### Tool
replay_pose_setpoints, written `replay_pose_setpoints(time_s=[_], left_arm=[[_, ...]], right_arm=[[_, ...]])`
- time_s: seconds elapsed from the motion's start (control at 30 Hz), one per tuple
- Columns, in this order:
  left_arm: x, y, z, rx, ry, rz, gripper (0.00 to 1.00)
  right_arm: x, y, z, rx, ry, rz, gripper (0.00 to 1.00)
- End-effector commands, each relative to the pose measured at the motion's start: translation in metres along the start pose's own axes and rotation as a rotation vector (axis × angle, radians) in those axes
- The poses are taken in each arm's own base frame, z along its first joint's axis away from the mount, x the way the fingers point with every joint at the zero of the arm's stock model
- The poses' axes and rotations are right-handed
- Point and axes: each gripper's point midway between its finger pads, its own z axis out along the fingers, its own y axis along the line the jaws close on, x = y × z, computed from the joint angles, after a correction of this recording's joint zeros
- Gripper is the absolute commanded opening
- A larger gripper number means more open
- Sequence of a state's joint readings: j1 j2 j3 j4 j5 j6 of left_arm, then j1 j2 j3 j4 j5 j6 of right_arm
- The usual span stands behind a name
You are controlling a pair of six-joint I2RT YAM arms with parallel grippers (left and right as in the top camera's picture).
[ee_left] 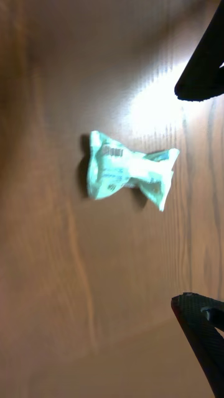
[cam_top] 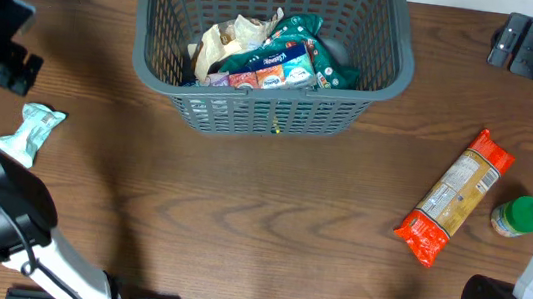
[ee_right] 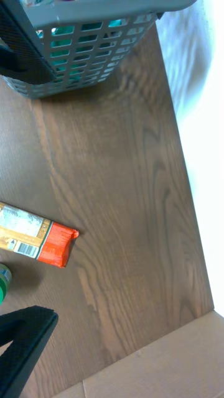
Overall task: Pack container
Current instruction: 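Move the left gripper to the mint-green wrapper and grasp it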
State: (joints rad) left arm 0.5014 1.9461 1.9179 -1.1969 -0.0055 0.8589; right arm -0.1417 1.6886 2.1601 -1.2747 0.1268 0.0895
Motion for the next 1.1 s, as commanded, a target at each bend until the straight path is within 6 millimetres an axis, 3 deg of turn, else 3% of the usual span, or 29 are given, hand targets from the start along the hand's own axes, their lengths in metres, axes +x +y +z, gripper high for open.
replay_pose_setpoints(time_s=[0.0, 0.23, 0.53, 0.87, 1.07], left_arm=[[0.018, -0.01, 0.037, 0.094, 0.075, 0.004, 0.99], [0.038, -0.018, 0.083, 0.174, 0.146, -0.017, 0.99], [0.055, -0.024, 0.118, 0.186, 0.158, -0.019, 0.99], [0.07, -0.034, 0.155, 0.173, 0.146, -0.01, 0.99], [0.068, -0.033, 0.161, 0.154, 0.13, -0.011, 0.98]], right_arm=[[0.001, -0.002, 0.001, 0.008, 0.003, -0.016, 0.99], [0.0, -0.008, 0.001, 0.043, -0.001, -0.016, 0.99], [-0.001, -0.008, 0.001, 0.043, -0.004, -0.015, 0.99], [0.001, -0.008, 0.001, 0.042, 0.002, -0.016, 0.99], [0.004, -0.007, 0.001, 0.04, 0.017, -0.007, 0.99]])
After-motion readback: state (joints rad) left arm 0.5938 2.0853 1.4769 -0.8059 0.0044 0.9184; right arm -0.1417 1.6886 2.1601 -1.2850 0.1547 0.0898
